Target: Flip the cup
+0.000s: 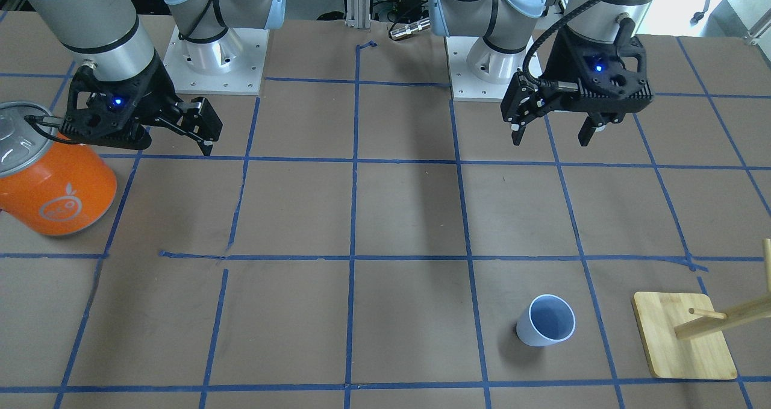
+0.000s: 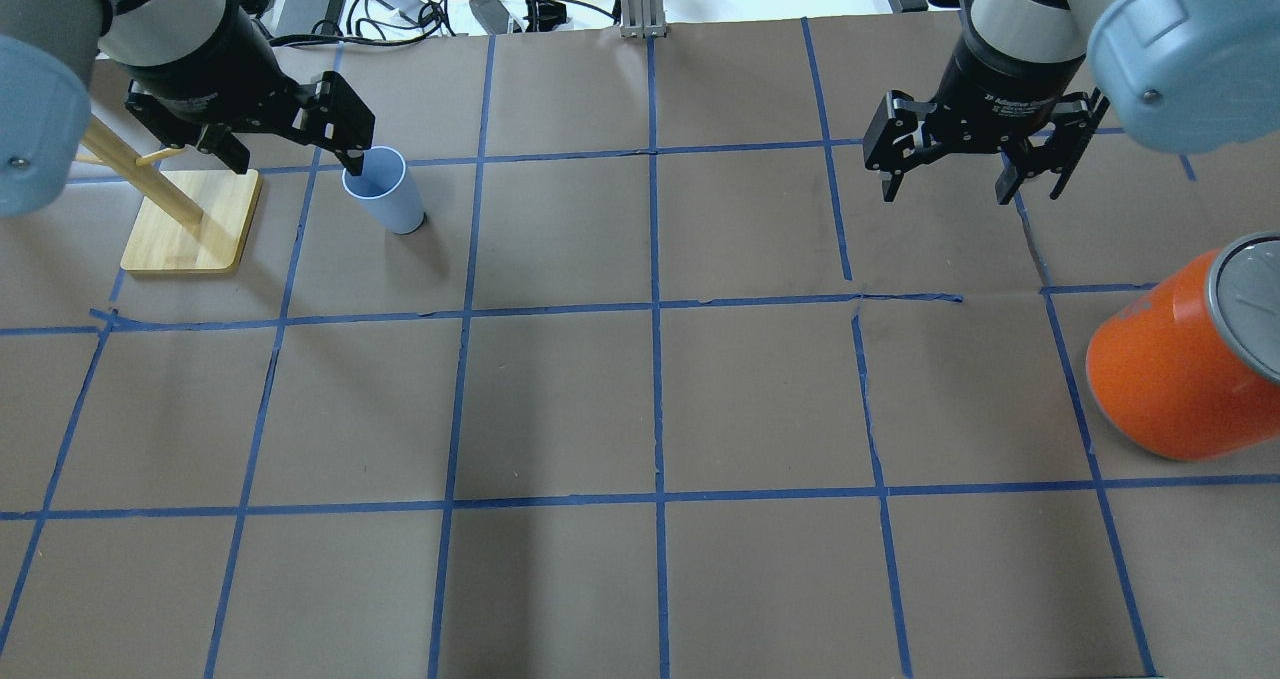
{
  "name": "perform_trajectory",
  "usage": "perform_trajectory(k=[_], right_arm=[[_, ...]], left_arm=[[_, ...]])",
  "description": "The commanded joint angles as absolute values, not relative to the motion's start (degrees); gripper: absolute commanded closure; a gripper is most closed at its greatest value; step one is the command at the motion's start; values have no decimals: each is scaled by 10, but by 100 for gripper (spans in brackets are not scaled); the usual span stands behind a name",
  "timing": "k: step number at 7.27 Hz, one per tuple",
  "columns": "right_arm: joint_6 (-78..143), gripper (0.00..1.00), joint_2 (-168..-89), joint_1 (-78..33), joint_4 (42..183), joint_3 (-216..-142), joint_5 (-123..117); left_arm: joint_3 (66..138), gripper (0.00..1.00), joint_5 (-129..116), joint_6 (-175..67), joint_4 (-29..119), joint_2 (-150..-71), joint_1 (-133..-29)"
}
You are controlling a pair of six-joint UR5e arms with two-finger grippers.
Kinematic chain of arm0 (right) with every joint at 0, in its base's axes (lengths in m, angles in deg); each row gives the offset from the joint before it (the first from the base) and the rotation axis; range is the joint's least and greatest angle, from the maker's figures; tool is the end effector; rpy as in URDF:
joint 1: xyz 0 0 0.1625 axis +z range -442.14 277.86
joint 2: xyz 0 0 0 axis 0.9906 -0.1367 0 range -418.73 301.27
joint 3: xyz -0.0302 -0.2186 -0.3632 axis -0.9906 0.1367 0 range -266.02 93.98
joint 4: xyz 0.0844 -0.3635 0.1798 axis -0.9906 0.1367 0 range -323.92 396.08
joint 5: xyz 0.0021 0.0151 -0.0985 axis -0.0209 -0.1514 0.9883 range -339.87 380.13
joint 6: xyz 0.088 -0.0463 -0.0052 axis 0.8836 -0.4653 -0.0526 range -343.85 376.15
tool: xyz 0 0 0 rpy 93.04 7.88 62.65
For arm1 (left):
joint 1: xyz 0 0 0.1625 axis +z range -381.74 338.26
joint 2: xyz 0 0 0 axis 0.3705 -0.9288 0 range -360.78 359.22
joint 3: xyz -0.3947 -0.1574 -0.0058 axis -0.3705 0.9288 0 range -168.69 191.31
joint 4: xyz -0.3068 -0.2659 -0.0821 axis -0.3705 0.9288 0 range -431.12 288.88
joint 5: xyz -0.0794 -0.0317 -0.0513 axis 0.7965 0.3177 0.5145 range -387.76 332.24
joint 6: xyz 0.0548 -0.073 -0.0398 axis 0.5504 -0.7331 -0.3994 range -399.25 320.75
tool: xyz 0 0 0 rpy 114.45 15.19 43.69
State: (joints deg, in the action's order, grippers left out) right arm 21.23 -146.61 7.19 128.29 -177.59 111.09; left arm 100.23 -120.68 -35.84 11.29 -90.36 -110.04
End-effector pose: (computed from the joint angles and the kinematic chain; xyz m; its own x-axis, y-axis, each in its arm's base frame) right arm 0.1257 -0.5055 0.4598 -0.9948 0.0996 0.0190 0.1001 0.9947 0.0243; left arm -0.1132 -0.5067 0.5152 -0.9980 0.0210 -0.0596 0.0301 0.9875 -0.1546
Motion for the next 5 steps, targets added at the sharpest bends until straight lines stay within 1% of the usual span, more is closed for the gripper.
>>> perform_trajectory(k=[1, 5], right_arm=[[213, 0, -1466, 72, 1283, -1776, 1112], [214, 0, -1470, 72, 1281, -1776, 1111]], left_arm=[[941, 0, -1201, -364, 116, -954, -1099], [952, 0, -1207, -379, 118, -951, -1103]])
